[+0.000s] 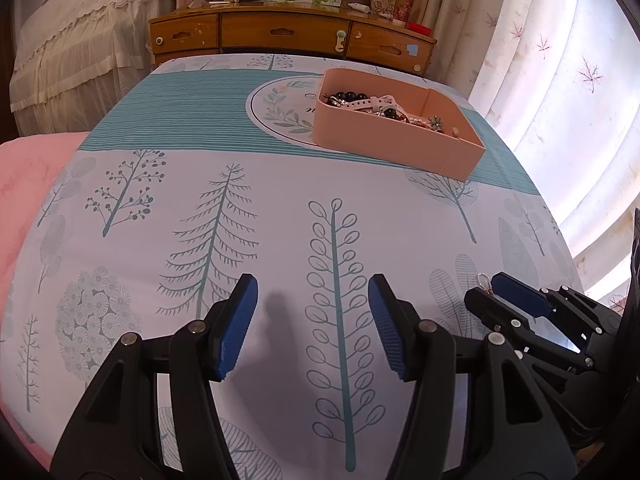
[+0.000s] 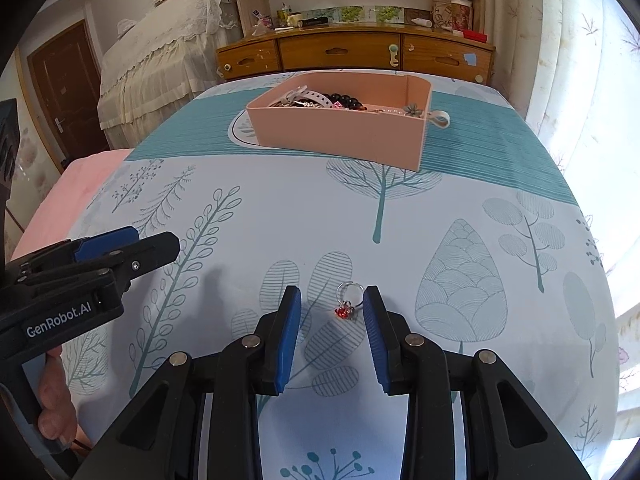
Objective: Organize jewelry
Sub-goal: 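Grasp red-gem ring with right tool and lift it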
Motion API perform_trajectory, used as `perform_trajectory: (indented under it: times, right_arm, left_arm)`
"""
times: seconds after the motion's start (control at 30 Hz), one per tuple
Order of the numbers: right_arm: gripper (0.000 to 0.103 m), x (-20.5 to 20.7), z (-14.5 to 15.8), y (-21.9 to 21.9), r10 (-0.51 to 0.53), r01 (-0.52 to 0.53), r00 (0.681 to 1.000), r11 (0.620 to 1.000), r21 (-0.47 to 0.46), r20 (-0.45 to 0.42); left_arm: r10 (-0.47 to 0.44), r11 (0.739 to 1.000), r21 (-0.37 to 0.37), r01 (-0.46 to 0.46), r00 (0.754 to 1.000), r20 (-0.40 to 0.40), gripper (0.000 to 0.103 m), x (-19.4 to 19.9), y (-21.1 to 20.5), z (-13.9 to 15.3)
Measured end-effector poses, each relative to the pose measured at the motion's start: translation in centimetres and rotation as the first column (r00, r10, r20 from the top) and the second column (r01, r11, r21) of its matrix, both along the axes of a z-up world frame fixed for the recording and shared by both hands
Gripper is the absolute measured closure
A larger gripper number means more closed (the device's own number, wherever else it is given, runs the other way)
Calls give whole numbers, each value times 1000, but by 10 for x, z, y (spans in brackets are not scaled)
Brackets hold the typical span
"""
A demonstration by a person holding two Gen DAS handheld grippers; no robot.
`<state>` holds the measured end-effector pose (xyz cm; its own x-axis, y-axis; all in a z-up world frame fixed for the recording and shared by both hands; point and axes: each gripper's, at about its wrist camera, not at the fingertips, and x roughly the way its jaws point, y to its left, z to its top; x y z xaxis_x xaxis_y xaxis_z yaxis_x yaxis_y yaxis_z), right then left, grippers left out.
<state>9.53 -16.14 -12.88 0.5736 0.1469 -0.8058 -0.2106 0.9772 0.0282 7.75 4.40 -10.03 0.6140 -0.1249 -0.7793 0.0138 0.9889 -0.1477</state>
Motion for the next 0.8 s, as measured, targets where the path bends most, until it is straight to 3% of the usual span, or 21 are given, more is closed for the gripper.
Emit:
perform_trajectory:
  times: [0.3,0.4,0.8]
  right_arm:
    - [83,-4,-3,3,9,-7,1000,998,-60,25]
    - [95,-6,-4,1,6,-4,999,997,-77,33]
    - [95,-5,12,-3,6,-6,1000,1000,1,26]
  left_arm:
    - [-1,1000,-5,1,1000,-5,48,1,1,-1]
    - [0,1000,-6,0,1000,-3,48,1,1,-1]
    - [-12,1000,-18,12,1000,0,48,7,2,17]
